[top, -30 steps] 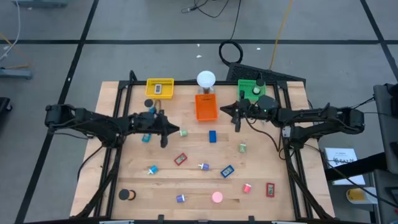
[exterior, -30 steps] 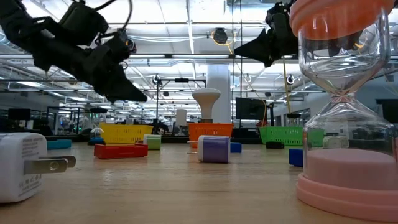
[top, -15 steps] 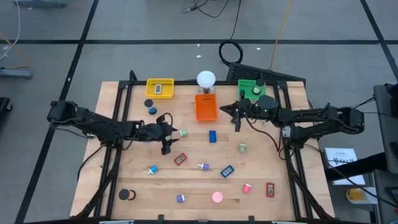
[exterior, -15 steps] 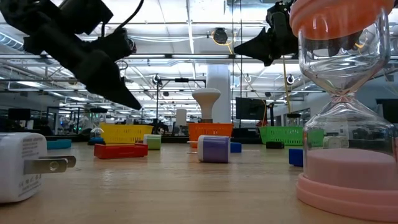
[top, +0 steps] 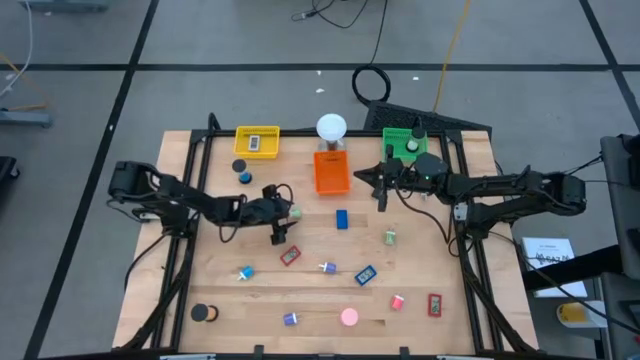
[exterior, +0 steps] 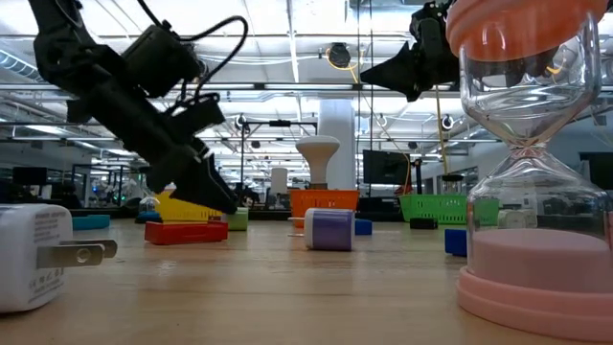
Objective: Pick & Place Office items
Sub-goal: Put the left green charger adapter into the orange bin
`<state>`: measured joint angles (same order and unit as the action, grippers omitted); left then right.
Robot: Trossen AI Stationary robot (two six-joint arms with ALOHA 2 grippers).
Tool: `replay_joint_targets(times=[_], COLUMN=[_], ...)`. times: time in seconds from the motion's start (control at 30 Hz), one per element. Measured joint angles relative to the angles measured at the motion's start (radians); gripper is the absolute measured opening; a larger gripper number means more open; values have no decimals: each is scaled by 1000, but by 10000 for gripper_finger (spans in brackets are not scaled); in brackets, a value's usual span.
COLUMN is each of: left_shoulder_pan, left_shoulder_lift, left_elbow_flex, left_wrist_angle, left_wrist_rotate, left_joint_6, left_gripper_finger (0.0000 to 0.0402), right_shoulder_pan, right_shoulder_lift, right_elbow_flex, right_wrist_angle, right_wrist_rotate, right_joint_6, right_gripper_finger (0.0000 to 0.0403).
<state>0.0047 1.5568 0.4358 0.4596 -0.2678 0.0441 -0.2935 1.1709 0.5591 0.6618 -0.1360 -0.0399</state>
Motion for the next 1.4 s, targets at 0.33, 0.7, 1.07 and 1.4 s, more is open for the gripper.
replay_joint_targets(times=[0.33,0.7,1.07,1.4], left_shoulder_pan=[9,29,102,114], left_shoulder_lift=[73,19,24,288], left_elbow_flex=[0,53,563,752], left_wrist_angle=[56,-132,-1185,-1404], left_wrist_rotate=[39,82,197,185], left_joint_6=[7,23,24,28], left_gripper_finger=[203,134,134,134], right_shoulder_pan=[0,0,0,0], right_shoulder_lift=[0,0,0,0], right_elbow_flex=[0,1,1,1], right_wrist_angle=[0,0,8,8], right_wrist_rotate=[0,0,0,0], right_joint_6=[-2,-2,-2,-2], right_gripper_finger=[0,0,0,0])
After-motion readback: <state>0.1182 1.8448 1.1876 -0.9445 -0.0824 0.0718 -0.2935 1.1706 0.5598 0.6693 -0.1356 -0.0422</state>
